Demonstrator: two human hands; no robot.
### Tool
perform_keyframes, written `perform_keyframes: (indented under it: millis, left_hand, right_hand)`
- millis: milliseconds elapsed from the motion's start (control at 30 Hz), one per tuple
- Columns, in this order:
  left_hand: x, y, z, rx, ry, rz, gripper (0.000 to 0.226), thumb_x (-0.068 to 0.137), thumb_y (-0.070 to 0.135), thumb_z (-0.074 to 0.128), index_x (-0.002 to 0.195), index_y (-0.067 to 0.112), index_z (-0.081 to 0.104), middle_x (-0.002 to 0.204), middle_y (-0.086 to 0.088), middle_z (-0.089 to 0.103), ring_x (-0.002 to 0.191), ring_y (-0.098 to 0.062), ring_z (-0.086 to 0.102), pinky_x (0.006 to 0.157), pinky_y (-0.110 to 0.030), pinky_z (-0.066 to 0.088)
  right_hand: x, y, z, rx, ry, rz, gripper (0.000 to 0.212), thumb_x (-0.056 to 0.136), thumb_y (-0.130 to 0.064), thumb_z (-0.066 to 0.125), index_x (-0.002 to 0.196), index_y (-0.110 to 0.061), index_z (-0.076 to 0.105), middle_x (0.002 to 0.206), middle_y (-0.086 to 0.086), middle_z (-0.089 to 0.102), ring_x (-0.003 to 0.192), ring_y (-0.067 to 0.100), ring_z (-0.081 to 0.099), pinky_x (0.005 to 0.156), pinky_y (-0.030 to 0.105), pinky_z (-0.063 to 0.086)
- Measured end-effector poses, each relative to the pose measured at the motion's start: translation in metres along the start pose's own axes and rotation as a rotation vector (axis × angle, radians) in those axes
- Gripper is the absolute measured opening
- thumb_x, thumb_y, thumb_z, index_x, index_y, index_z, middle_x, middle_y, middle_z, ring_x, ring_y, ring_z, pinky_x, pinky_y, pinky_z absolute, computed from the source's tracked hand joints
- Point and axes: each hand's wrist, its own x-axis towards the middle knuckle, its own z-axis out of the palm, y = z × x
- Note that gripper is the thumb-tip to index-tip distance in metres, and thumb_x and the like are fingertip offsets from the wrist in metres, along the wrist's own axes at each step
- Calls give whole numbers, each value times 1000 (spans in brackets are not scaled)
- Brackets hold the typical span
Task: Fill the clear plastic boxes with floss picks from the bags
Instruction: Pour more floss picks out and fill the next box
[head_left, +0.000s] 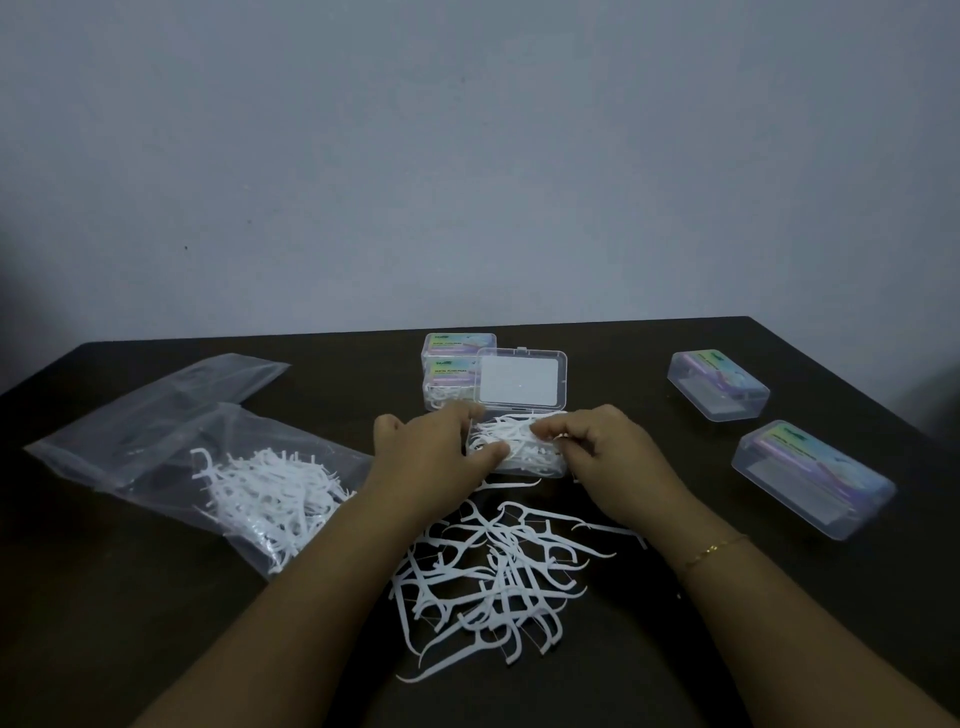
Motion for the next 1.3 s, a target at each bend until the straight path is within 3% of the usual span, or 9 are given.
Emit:
perform_keyframes:
  millis: [200, 267, 367, 467, 600, 800, 933, 1200, 1300]
  left_hand:
    - [-1, 0, 1, -33, 70, 29, 42, 93, 45, 46, 134, 35, 46, 129, 9, 56, 115, -9, 49, 95, -34, 17]
    - [-1, 1, -1, -68, 106, 49, 45, 90, 51, 47, 132, 35, 49, 130, 12, 54, 115, -6, 47, 91, -32, 15]
    - [-3, 4, -1, -28, 68, 66, 63, 79, 70, 52, 132, 37, 47, 136, 14, 49, 123, -6, 41, 94, -32, 17]
    - [-4, 5, -1, -16, 27, 38, 57, 83, 64, 55, 132, 36, 48, 136, 12, 50, 120, -7, 40, 98, -34, 19]
    - [-2, 1, -1, -158, -5, 10, 38, 91, 46, 56, 127, 33, 54, 124, 9, 59, 111, -10, 45, 102, -32, 25]
    - [1, -2, 0, -215, -2, 62, 28, 95, 30, 55, 122, 25, 62, 113, 6, 64, 102, -11, 57, 100, -41, 43]
    - [3, -4, 2, -187, 29, 85, 28, 96, 25, 53, 123, 24, 63, 122, 4, 63, 108, -12, 58, 97, -28, 45]
    - [5, -5, 3, -66, 5, 207, 34, 97, 19, 47, 126, 31, 60, 123, -1, 60, 111, -18, 50, 97, -35, 41]
    - [6, -6, 7, -79, 74, 227, 38, 97, 16, 45, 131, 28, 55, 135, 6, 53, 118, -13, 41, 102, -33, 35]
  right_hand:
    - [0, 1, -3, 42, 105, -42, 30, 96, -8, 47, 114, -22, 66, 119, -2, 58, 109, 8, 45, 88, 19, 37]
    - [1, 2, -3, 34, 126, -3, 29, 96, -12, 49, 119, -21, 63, 123, -2, 56, 114, 10, 44, 92, 23, 38]
    - [2, 4, -1, -14, 63, 74, 39, 96, -23, 50, 135, -25, 48, 140, -5, 45, 128, 13, 34, 102, 32, 33]
    - [3, 5, 1, -63, -24, 110, 47, 98, -31, 45, 144, -26, 36, 150, -6, 34, 136, 17, 25, 110, 38, 26]
    - [3, 5, 0, -58, -27, 132, 45, 98, -32, 45, 141, -23, 41, 145, -3, 39, 133, 17, 28, 108, 36, 27]
    - [5, 8, 3, -55, 21, 65, 26, 96, -27, 49, 116, -24, 65, 121, -5, 57, 118, 14, 44, 98, 30, 34]
    - [4, 6, 2, -27, 44, 85, 26, 96, -23, 49, 118, -21, 63, 121, -4, 55, 114, 13, 46, 98, 32, 41]
    - [3, 6, 3, 11, 15, 80, 32, 97, -18, 45, 128, -21, 56, 126, -2, 52, 115, 14, 47, 100, 35, 43]
    - [3, 6, 3, 52, 0, 81, 35, 98, -25, 44, 133, -23, 50, 129, -1, 50, 118, 15, 45, 101, 38, 41]
